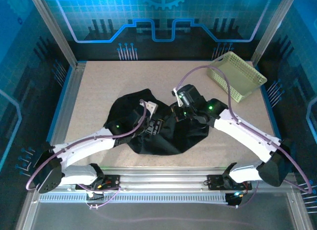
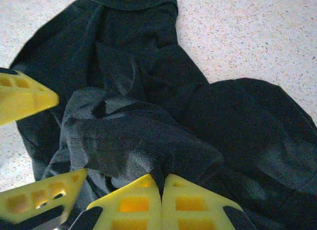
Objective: Fold the inside-out t-shirt
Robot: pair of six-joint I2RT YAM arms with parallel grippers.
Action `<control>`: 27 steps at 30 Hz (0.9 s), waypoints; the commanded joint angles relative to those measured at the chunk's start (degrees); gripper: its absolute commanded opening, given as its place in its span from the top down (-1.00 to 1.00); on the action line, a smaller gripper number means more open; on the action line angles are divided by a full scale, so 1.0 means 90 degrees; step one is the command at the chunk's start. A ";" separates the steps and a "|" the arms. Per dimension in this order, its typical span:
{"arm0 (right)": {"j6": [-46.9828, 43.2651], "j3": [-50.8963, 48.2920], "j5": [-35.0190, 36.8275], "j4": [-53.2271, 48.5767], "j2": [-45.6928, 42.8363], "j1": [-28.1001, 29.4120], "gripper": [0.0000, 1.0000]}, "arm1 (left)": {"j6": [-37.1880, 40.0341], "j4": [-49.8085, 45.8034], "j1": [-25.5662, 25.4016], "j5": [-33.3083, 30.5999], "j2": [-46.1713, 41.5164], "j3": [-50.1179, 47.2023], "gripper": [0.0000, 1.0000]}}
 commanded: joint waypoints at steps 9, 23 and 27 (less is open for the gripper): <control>0.0046 -0.0376 0.0165 -0.0123 -0.0166 -0.0119 1.00 | -0.0133 -0.0233 0.0304 -0.1056 0.0425 0.0697 -0.09; 0.0253 -0.0520 0.0224 0.0086 0.0101 -0.0331 1.00 | -0.0017 -0.1105 0.1013 -0.0624 0.1451 0.1653 0.23; 0.0342 -0.0436 0.0403 0.0050 0.0166 -0.0644 1.00 | 0.0068 -0.0988 0.1009 -0.0340 0.1261 0.1459 0.51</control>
